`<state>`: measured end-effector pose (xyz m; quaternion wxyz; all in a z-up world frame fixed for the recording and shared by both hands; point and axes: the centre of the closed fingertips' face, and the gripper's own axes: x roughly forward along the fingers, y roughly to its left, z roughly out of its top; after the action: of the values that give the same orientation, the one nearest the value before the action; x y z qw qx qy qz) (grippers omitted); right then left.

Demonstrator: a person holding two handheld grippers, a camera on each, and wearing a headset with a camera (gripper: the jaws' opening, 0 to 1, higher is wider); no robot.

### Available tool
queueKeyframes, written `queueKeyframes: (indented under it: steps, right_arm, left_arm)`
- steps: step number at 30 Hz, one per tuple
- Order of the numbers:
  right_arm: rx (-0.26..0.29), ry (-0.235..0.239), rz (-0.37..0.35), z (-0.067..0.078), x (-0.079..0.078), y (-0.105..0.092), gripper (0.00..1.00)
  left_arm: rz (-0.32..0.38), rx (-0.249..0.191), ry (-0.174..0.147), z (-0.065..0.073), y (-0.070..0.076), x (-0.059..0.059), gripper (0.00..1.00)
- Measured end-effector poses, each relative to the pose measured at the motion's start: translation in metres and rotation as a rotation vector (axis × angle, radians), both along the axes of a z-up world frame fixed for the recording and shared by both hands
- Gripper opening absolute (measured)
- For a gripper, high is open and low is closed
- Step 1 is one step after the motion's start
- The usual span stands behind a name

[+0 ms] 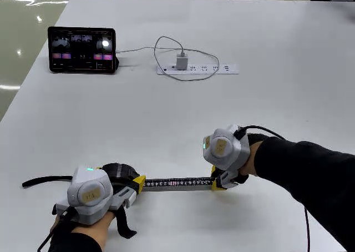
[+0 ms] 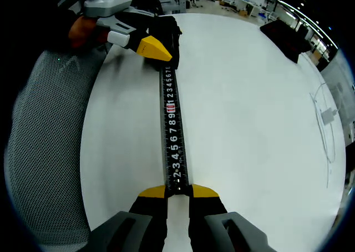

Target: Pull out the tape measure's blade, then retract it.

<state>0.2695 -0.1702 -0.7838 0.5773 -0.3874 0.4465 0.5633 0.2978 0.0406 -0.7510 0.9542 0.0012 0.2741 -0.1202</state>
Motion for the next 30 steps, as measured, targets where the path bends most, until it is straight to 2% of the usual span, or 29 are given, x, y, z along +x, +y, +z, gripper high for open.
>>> queueKeyframes:
  steps: [30]
  right_arm:
    - [0.011, -0.007, -0.008, -0.001, 0.001, 0.012, 0.1]
  left_arm:
    - [-0.002, 0.002, 0.011, 0.0, 0.0, 0.0, 0.62]
